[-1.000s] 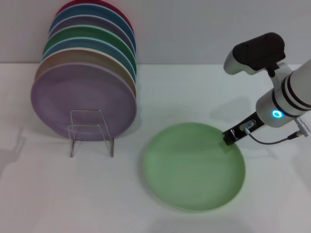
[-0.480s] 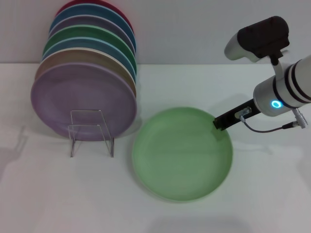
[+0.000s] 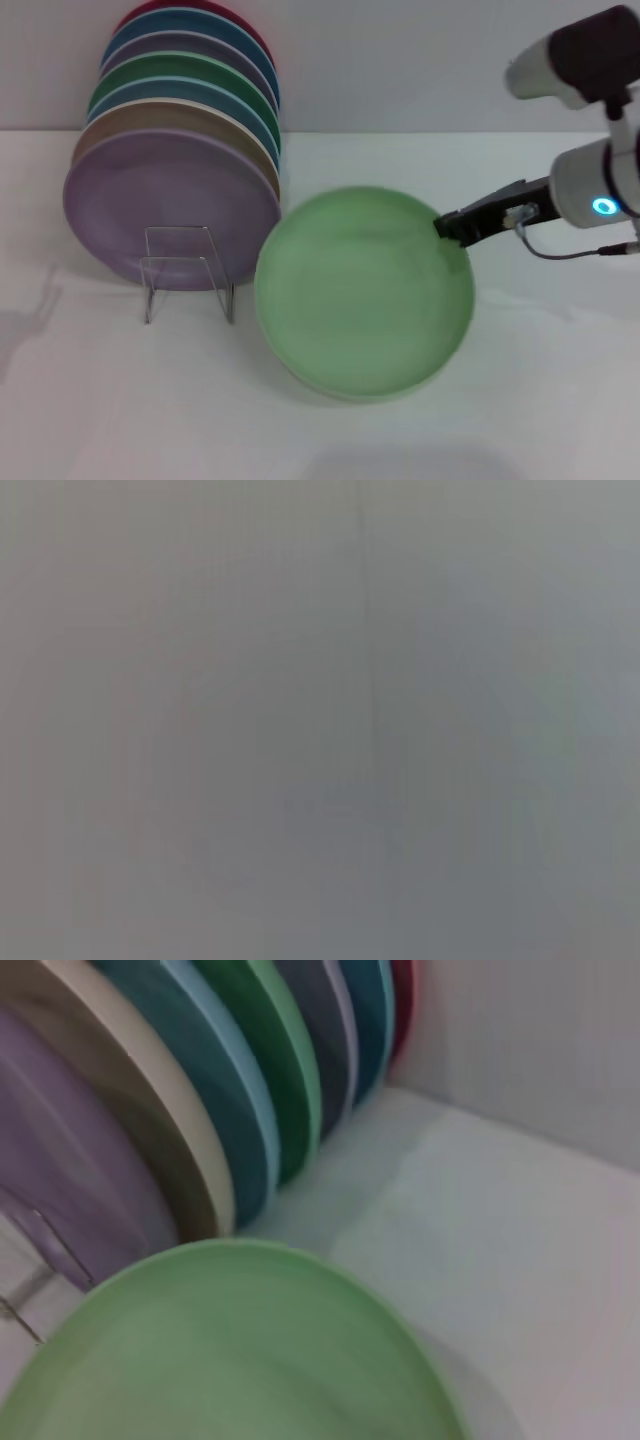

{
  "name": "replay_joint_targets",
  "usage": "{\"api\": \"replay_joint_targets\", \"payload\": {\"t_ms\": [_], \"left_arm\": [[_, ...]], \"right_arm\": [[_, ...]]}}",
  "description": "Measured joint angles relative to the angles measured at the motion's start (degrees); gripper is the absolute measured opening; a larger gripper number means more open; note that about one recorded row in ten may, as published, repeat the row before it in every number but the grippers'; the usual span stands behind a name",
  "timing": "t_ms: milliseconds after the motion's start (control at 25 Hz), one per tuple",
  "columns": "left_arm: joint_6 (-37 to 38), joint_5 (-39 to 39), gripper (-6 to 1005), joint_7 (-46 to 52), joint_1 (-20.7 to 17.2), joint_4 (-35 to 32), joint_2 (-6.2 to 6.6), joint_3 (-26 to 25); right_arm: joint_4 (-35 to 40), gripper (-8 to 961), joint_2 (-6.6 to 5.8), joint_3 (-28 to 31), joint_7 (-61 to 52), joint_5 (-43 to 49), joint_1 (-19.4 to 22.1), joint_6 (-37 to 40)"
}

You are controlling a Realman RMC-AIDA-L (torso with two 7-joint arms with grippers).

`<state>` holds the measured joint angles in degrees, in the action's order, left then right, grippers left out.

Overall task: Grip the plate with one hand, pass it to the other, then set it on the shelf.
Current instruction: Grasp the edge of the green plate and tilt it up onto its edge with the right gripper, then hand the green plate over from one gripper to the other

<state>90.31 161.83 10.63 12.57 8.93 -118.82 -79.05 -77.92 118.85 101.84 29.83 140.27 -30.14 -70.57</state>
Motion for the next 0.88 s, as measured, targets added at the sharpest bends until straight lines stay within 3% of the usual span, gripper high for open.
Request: {"api": "replay_joint_targets", "payload": {"t_ms": [80,120,200,280,400,520,560,640,680,720,840,880], "left_arm": [[3.87,0.19,728,1.46,-0.39,0.03,0.48,2.78],[3.87,0.19,727,1.46,-0.39,0.03,0.48,2.78],[5.11,0.59,724,2.68,-0.24,0.17,1.08,4.73],[4.77,1.71,721,4.9,0.28,1.89,2.23,7.41],[3.83,2.96,717,5.01,0.39,4.12,2.82,8.35],[0.55,3.76,712,4.78,-0.35,9.98,4.19,10.81],[-1.94,3.77,711,4.54,-1.1,13.3,4.98,12.12],[-12.39,3.78,708,2.52,-3.78,25.43,7.83,15.49],[-23.34,3.78,707,-1.47,-6.43,36.92,9.95,17.34],[-23.34,3.78,705,-1.47,-6.43,36.92,9.95,17.34],[-42.57,3.79,701,-6.63,-10.67,55.62,12.77,18.3],[-53.28,3.83,700,-7.02,-11.93,65.03,14.59,18.57]], "right_arm": [[-3.52,16,0.13,-0.03,4.62,-4.52,4.87,3.09],[-3.52,16,0.13,-0.03,4.62,-4.52,4.87,3.09],[-5.15,17,0.19,-0.31,8.88,-8.54,8.63,6.67],[-5.89,17,0.21,-0.57,14.62,-13.85,12.28,10.27],[-5.23,17,0.32,-0.62,27.36,-24.72,17.41,14.97],[-3.16,17,0.4,-0.02,37.01,-33.38,20.59,18.15],[-1.5,17,0.41,1.14,41.04,-37.74,21.64,18.94],[-0.58,17,0.41,1.77,42.58,-39.06,21.77,19.01],[0.41,17,0.42,2.44,44.27,-40.24,21.84,19.07],[1.5,17,0.42,3.19,45.85,-41.36,21.88,19.11],[3.82,17,0.48,3.78,49.75,-43.86,21.84,19.39],[5.37,17,0.5,3.92,52.76,-46.1,21.75,19.83]]}}
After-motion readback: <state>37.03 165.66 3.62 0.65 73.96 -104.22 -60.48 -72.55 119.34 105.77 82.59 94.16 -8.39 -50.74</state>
